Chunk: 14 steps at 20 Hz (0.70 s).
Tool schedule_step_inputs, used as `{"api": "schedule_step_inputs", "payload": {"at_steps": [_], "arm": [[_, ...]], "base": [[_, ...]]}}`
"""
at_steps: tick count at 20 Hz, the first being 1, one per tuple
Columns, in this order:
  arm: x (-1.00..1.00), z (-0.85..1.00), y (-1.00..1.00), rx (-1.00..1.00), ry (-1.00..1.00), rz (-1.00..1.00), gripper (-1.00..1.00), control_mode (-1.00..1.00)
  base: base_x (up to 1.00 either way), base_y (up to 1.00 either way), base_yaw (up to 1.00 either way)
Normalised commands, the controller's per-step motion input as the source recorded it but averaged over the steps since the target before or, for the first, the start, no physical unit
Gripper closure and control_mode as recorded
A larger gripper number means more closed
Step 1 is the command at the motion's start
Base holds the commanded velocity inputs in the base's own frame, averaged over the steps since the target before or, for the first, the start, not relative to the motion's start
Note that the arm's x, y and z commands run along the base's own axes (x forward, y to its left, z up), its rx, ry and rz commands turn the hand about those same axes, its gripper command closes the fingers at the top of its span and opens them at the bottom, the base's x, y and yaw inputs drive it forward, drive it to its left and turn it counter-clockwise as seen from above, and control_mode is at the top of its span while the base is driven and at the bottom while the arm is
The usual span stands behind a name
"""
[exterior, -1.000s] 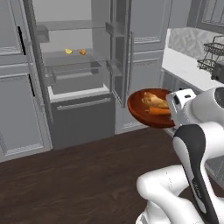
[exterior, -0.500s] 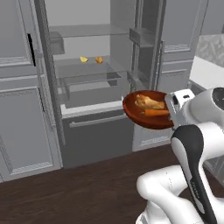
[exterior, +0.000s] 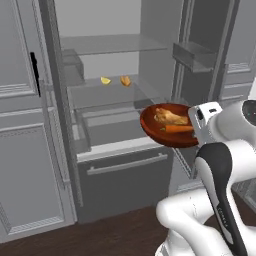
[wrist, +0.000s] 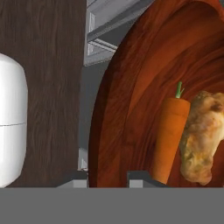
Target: Pick the chicken drumstick and carrot from their plates and place them in the bowl. Then put the bowl in the fridge.
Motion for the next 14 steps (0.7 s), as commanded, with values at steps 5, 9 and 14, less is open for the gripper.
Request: {"api": "schedule_step_inputs", "payload": {"at_steps": [5,9,14], "arm": [[0.0,0.0,0.0,0.0,0.0,0.0,1.0,1.0],[0.0,0.0,0.0,0.0,0.0,0.0,1.0,1.0],[0.0,0.0,0.0,0.0,0.0,0.0,1.0,1.0]], "base": [[1.0,0.0,0.0],[0.85,0.0,0.0],[0.6,0.0,-0.06]]}}
